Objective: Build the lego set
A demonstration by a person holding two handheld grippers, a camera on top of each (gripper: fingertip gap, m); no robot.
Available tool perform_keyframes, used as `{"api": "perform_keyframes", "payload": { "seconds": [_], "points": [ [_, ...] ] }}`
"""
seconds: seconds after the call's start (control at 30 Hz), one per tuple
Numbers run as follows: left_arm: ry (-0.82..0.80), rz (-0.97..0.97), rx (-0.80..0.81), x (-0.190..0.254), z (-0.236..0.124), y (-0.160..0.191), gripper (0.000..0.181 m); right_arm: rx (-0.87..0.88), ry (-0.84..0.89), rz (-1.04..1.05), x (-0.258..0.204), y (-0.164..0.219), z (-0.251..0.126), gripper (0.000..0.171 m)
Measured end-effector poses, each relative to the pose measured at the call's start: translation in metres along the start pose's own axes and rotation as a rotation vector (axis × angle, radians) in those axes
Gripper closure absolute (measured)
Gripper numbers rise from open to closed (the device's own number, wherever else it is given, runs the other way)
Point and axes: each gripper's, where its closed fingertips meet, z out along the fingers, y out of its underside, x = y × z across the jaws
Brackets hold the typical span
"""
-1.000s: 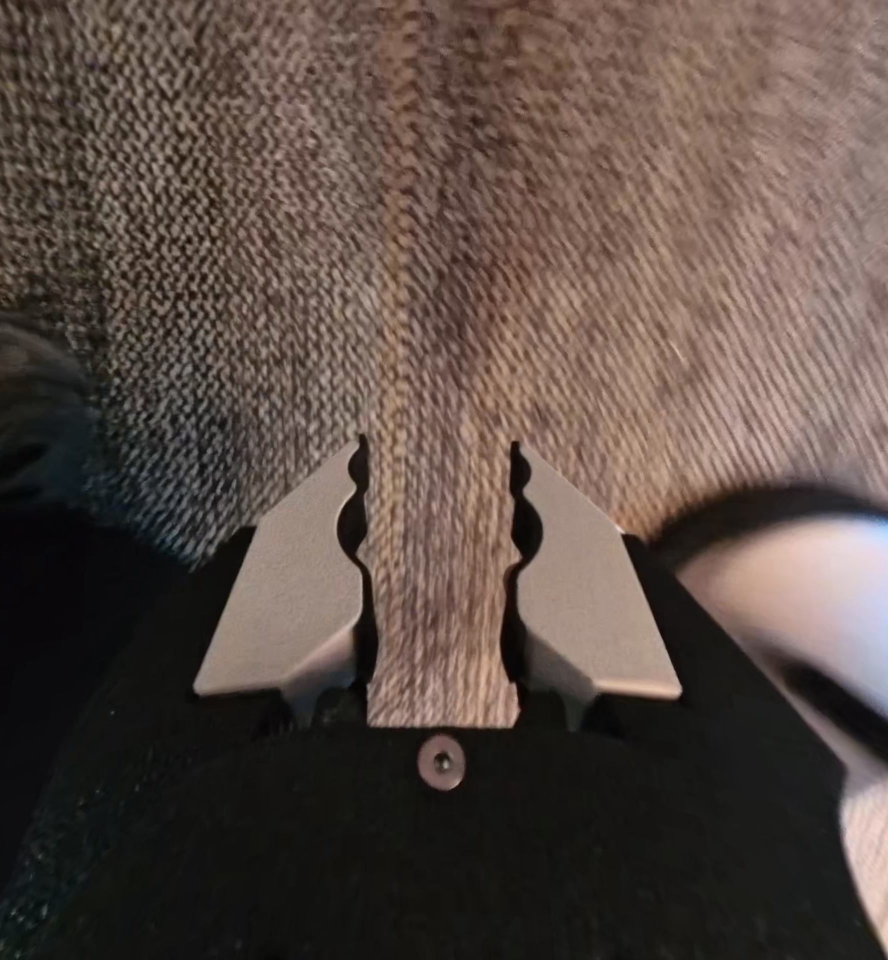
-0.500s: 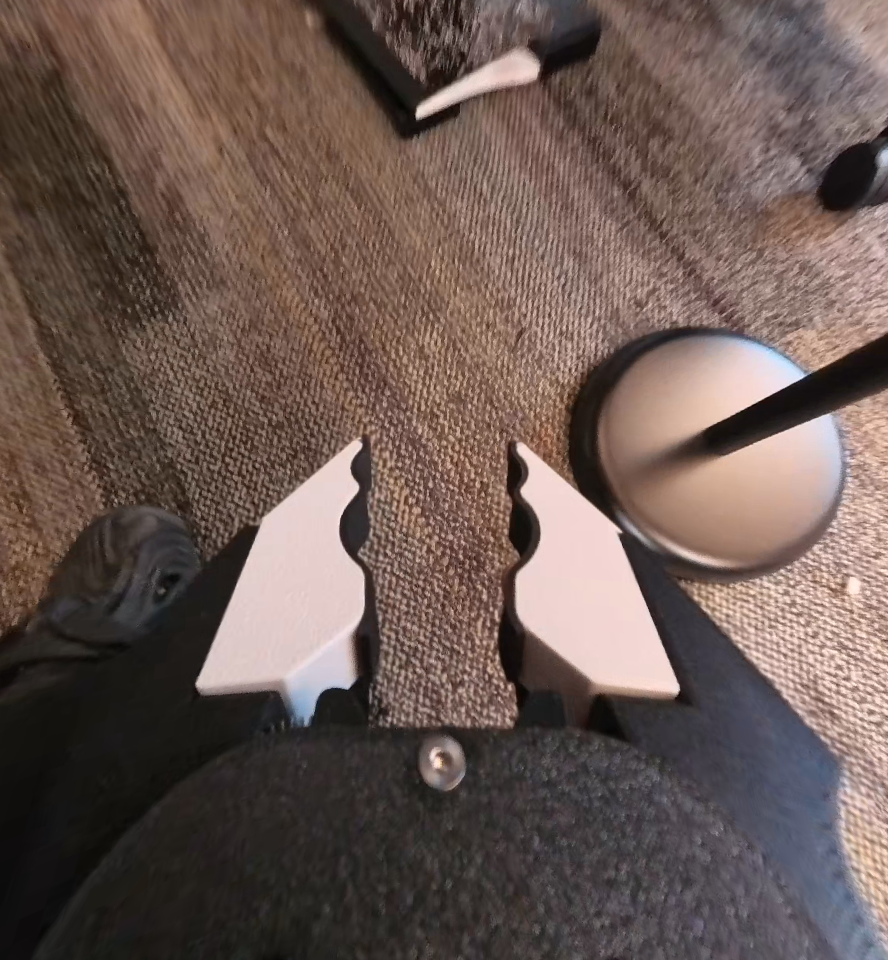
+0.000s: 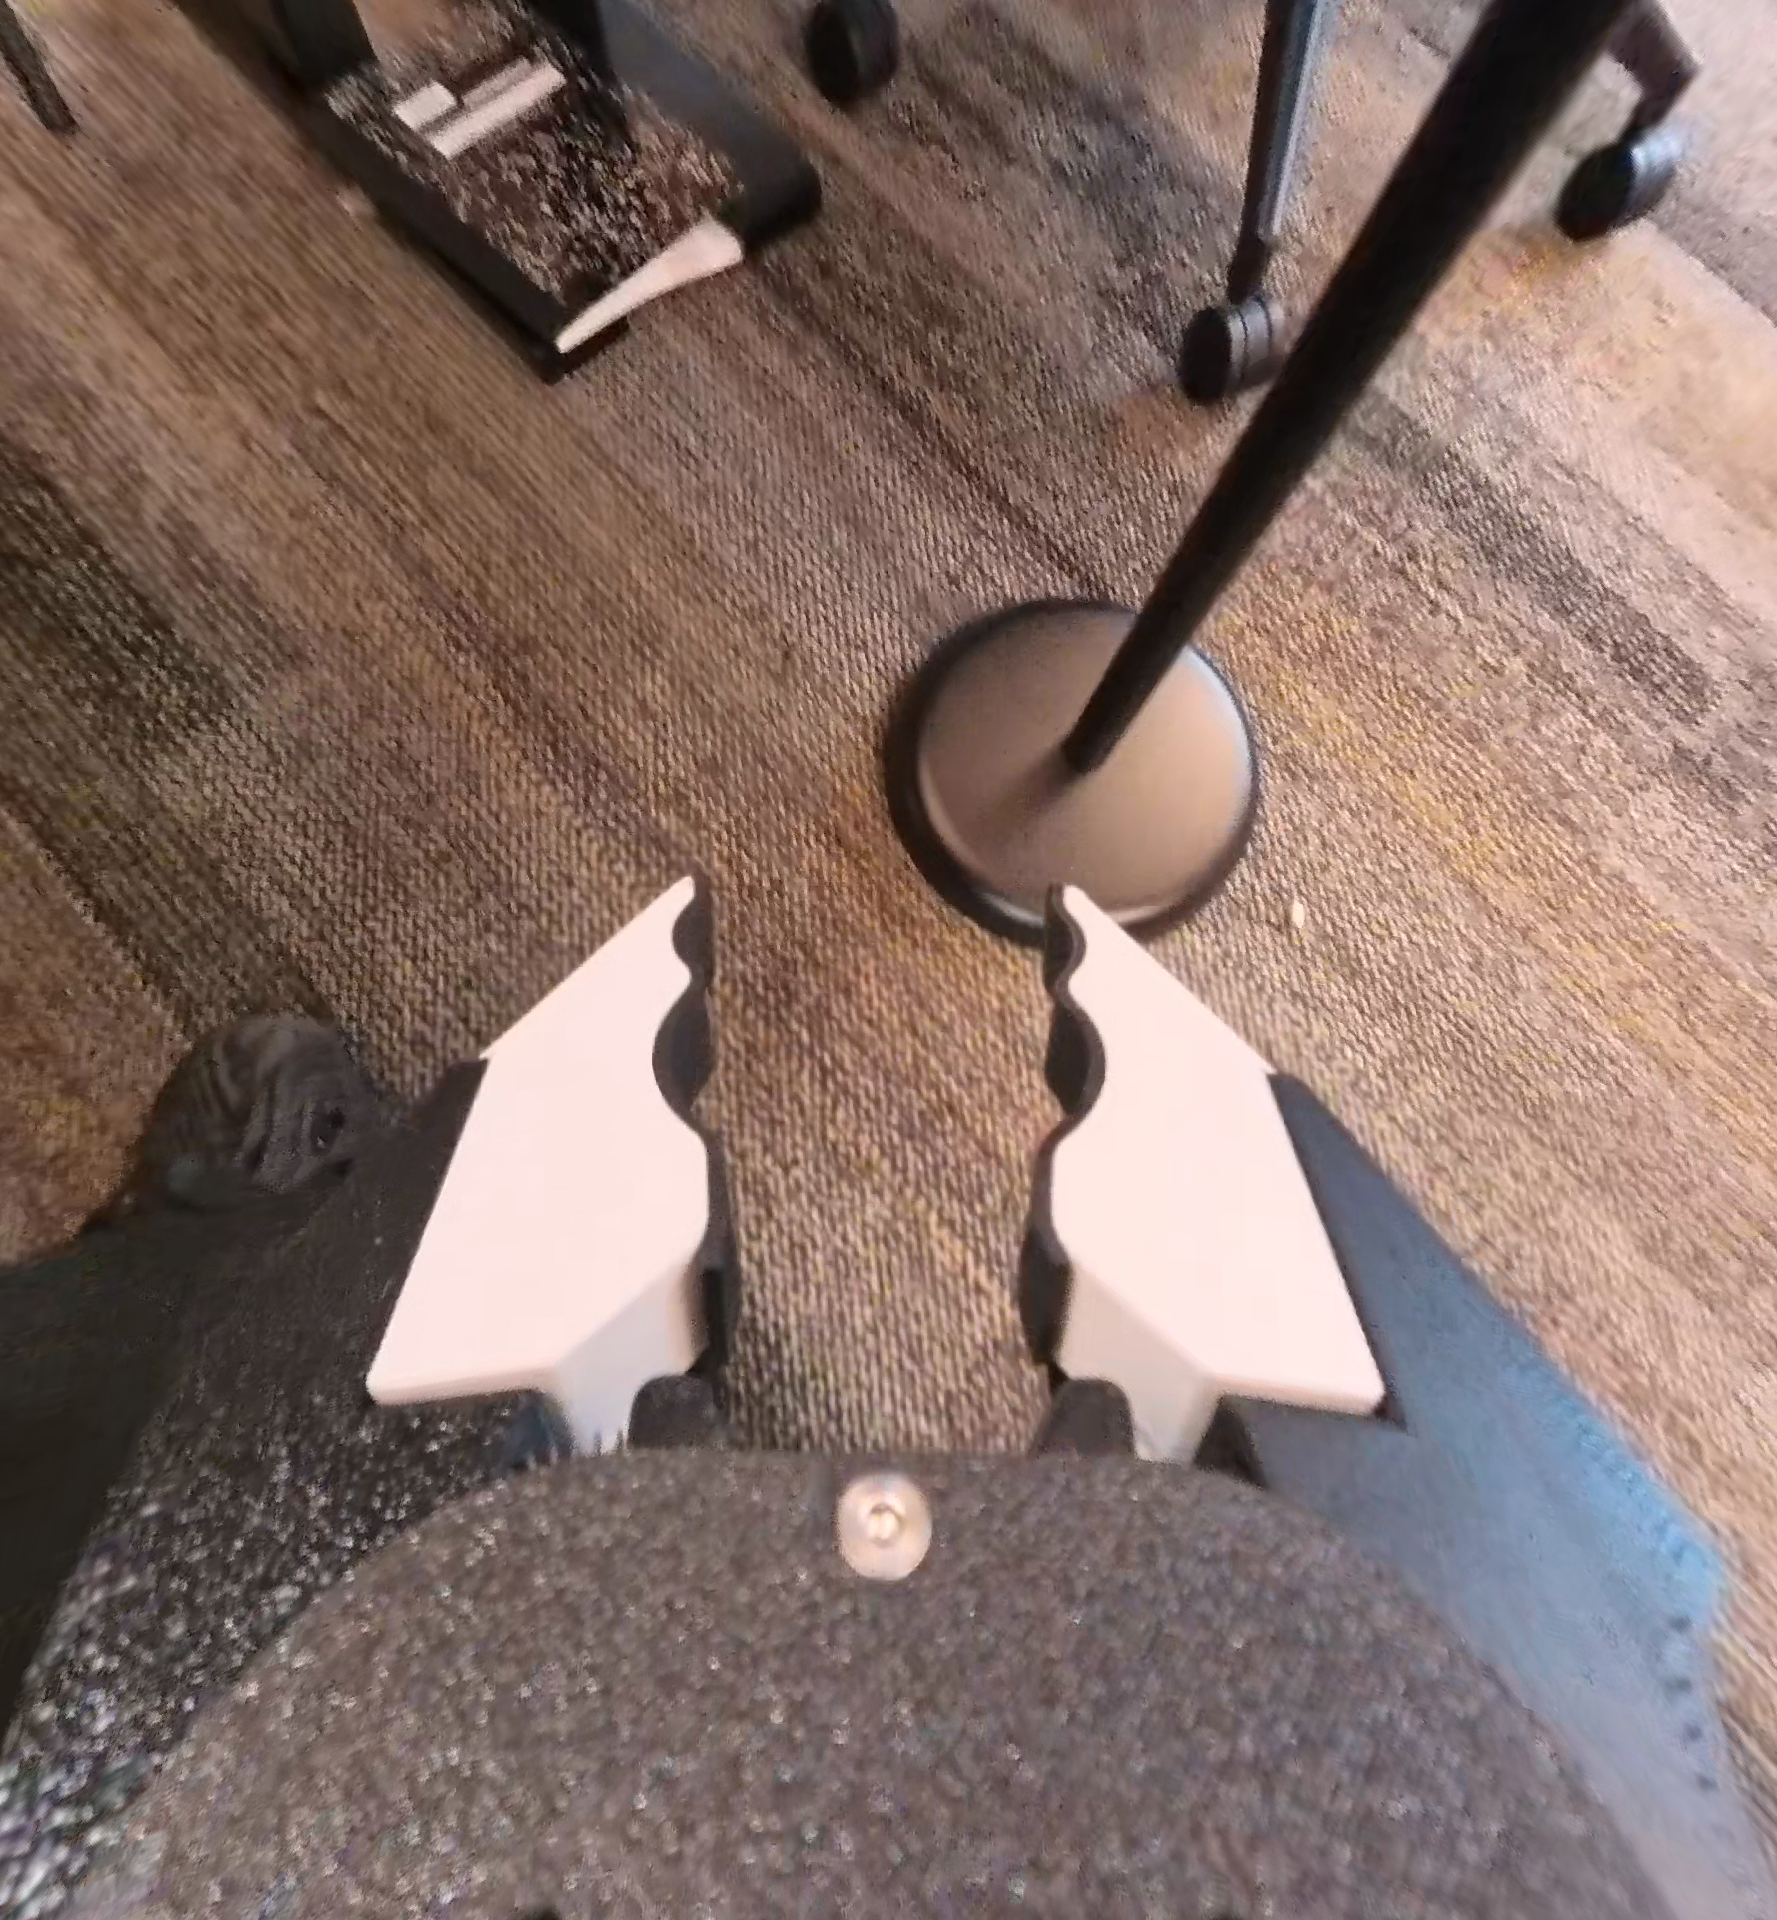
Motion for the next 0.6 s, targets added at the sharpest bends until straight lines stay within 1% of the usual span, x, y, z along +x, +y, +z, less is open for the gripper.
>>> {"api": "perform_keyframes", "payload": {
  "seconds": [0.13, 0.23, 0.4, 0.5, 0.53, 0.6],
  "points": [
    [0.122, -0.155, 0.045, 0.006, 0.019, -0.014, 0.124, -0.029, 0.042, -0.005, 0.012, 0.018, -0.029, 0.108],
    [0.219, -0.251, 0.08, 0.011, 0.042, -0.011, 0.121, -0.042, 0.068, -0.002, 0.019, 0.021, -0.049, 0.108],
    [0.281, -0.381, 0.092, 0.012, 0.074, -0.003, 0.122, -0.095, 0.113, -0.022, 0.035, 0.018, -0.091, 0.107],
    [0.263, -0.38, 0.065, 0.008, 0.073, -0.015, 0.123, -0.105, 0.097, -0.026, 0.028, -0.009, -0.12, 0.108],
    [0.24, -0.37, 0.071, 0.004, 0.067, -0.023, 0.126, -0.104, 0.081, -0.037, 0.023, -0.024, -0.128, 0.108],
    [0.206, -0.353, 0.061, 0.004, 0.052, -0.036, 0.125, -0.08, 0.048, -0.061, 0.01, -0.062, -0.139, 0.108]
  ]
}}
